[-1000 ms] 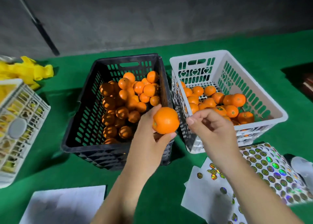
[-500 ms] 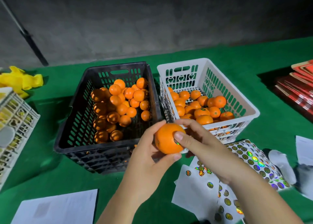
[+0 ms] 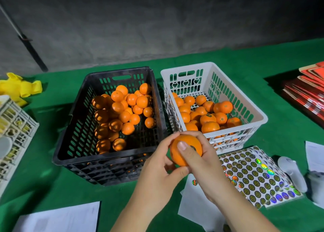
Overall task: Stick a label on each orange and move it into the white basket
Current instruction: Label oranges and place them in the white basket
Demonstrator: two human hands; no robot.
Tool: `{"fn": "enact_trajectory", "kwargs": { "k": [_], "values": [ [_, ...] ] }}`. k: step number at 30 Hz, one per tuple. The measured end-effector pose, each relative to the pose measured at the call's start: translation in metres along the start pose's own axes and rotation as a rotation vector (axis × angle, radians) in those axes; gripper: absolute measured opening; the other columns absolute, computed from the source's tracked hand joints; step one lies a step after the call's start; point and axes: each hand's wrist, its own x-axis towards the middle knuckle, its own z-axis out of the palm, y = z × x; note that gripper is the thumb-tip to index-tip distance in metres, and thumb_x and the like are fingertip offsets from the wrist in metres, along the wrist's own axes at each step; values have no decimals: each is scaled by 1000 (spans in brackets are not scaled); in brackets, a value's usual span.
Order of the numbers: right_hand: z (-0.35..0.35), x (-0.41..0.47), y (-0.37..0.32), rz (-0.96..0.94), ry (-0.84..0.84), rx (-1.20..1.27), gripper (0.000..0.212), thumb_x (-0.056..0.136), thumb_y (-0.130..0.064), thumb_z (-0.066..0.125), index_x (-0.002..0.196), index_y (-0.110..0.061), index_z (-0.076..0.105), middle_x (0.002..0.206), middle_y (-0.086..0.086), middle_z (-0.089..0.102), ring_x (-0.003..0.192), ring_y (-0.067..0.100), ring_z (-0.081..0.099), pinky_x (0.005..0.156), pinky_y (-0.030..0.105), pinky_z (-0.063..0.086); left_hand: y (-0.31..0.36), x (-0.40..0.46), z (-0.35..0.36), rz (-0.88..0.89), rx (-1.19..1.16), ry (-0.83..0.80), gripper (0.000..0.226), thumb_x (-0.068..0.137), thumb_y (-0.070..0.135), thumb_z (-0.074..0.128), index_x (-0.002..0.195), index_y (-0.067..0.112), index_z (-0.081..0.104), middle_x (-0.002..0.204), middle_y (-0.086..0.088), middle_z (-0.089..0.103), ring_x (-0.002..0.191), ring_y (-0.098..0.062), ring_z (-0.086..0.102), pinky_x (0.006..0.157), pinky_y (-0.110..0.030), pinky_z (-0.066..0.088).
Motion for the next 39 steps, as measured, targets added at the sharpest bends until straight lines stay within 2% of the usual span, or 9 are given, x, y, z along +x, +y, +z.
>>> {"fn": "enact_trajectory", "kwargs": {
  "k": [4,8,12,15,23,27,29,33,39],
  "values": [
    [-13,27,3,-13,11,-164,47,76,-68,69,112,-39,67,99,-13,70,88,7,70,70,25,56,-9,24,-19,94,275,25,58,85,71,62,139,67,42,109,29,59,104,2,59,84,-34,56],
    [-38,94,12,2,57,-387,45,82,-65,73,116,-39,59,95,-16,65,83,4,67,61,15,51,-29,72,-49,114,623,99,37,102,56,48,135,42,58,127,27,60,114,-5,58,94,-38,52],
    [-58,163,36,5,123,-765,77,91,-50,73,151,-15,39,140,8,54,131,30,51,106,46,46,-42,97,-42,-59,769,78,28,106,52,41,130,47,55,129,20,64,114,-13,62,81,-39,57],
    [-54,177,58,16,126,-1082,104,90,-62,66,161,-8,14,158,19,31,148,37,28,119,49,32,-48,100,-40,-109,812,94,30,103,50,37,128,48,54,124,19,67,110,-14,62,74,-36,52],
    [-48,171,78,-334,61,-1365,60,99,-52,44,150,-22,36,152,5,44,137,31,43,107,54,43,-48,114,-44,-299,716,-145,32,103,40,36,130,38,55,98,6,70,83,-24,63,63,-35,45],
    [-47,167,76,-321,30,-1439,50,100,-42,50,144,-19,46,150,6,45,131,34,45,103,51,42,-52,139,-50,-334,678,-285,18,107,32,40,101,19,51,78,-2,54,64,-25,50,55,-32,33],
    [-47,166,74,-300,16,-1458,48,100,-40,50,142,-18,48,148,6,48,127,35,48,101,50,42,-57,166,-57,-275,886,-314,19,107,34,39,100,21,50,91,-6,59,82,-30,56,64,-36,40],
    [-47,166,73,-281,17,-1488,44,100,-40,48,138,-18,51,140,6,53,121,34,50,98,49,43,-79,222,-68,-336,1015,-304,46,107,35,42,151,22,43,152,-10,47,135,-40,46,101,-49,48],
    [-50,167,78,-280,88,-1434,38,98,-38,52,132,-19,55,127,4,59,111,32,53,91,48,44,-117,276,-50,-446,999,-235,82,91,-6,50,162,20,19,167,-7,5,149,-48,22,115,-52,40]
  ]
}}
